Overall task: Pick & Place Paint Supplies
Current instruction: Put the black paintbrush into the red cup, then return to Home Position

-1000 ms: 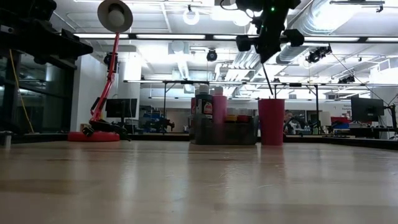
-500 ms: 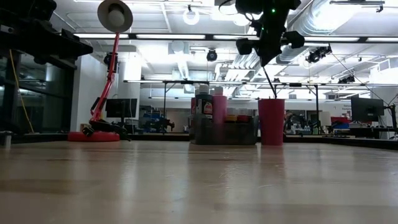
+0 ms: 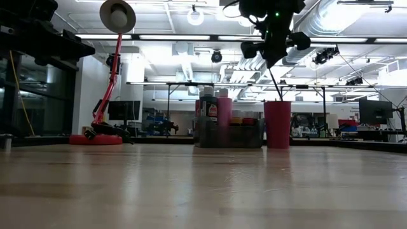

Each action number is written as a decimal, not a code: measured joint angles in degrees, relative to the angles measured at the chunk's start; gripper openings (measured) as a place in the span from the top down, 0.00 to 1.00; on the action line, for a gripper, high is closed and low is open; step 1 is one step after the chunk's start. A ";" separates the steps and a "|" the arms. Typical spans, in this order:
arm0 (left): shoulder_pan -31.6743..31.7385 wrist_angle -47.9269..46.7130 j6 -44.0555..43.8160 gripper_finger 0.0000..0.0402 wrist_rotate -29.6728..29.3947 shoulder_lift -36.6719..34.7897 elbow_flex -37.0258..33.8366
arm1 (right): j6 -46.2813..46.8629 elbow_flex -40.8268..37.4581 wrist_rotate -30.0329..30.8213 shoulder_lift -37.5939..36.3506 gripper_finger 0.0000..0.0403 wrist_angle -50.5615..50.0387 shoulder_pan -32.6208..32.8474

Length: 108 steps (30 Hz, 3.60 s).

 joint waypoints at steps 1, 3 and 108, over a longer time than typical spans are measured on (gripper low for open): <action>0.00 -0.02 0.00 0.64 -0.01 0.00 0.00 | 0.01 0.00 -0.01 0.00 0.99 0.02 0.02; 0.00 0.00 0.00 0.64 0.01 0.00 0.00 | 0.03 0.00 -0.10 0.00 0.99 0.14 0.15; 0.00 -0.02 0.00 0.64 -0.02 -0.02 -0.04 | -13.48 -74.03 -50.80 -86.82 0.69 40.95 25.51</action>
